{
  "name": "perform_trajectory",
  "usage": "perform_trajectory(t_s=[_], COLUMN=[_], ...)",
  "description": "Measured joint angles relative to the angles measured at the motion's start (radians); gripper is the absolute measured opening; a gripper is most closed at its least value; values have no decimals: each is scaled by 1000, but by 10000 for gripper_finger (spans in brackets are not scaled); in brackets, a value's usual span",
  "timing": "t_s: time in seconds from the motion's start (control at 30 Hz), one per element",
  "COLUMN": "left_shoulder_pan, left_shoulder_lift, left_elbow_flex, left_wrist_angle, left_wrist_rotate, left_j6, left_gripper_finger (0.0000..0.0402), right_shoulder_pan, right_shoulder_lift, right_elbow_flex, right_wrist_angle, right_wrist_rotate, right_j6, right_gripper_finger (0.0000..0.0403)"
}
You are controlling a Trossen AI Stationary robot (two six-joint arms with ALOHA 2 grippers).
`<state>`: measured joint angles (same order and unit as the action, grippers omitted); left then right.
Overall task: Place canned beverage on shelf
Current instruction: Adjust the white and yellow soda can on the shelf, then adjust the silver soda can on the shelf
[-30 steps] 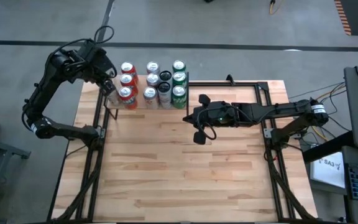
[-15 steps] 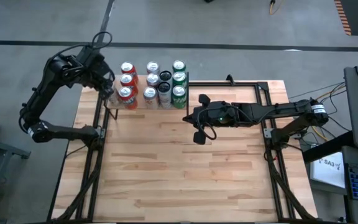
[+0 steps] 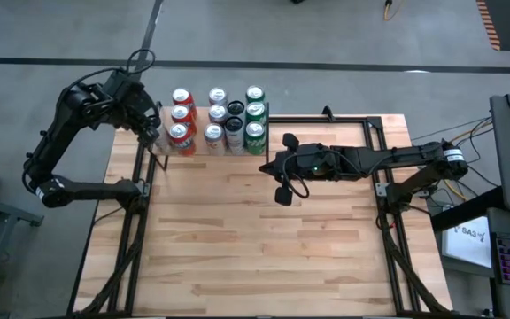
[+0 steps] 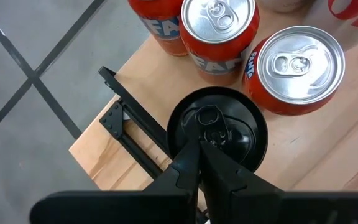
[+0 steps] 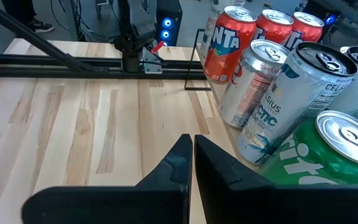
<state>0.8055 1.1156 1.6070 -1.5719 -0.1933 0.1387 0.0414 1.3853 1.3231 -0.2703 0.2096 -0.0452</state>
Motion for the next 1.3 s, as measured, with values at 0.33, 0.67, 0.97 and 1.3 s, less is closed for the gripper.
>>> perform_trajectory(t_s=[0.33, 0.67, 0.97, 1.3], left_shoulder_pan=[0, -101, -436, -772], left_shoulder_lift=[-9, -99, -340, -517], left_elbow_flex=[5, 94, -100, -568], left_wrist_angle=[6, 153, 519, 1011], left_wrist_rotate=[-6, -20, 125, 188], left_j6=[-10, -87, -165, -160], left_gripper_finger=[0, 0, 0, 0], right_shoulder_pan=[0, 38, 42, 40], right_shoulder_lift=[0, -22, -97, -240], right_elbow_flex=[0, -17, -106, -344], right_wrist_angle=[0, 75, 145, 313], right_wrist_rotate=[0, 0, -9, -33], right_j6=[0, -105, -156, -133], right_gripper_finger=[9, 9, 9, 9])
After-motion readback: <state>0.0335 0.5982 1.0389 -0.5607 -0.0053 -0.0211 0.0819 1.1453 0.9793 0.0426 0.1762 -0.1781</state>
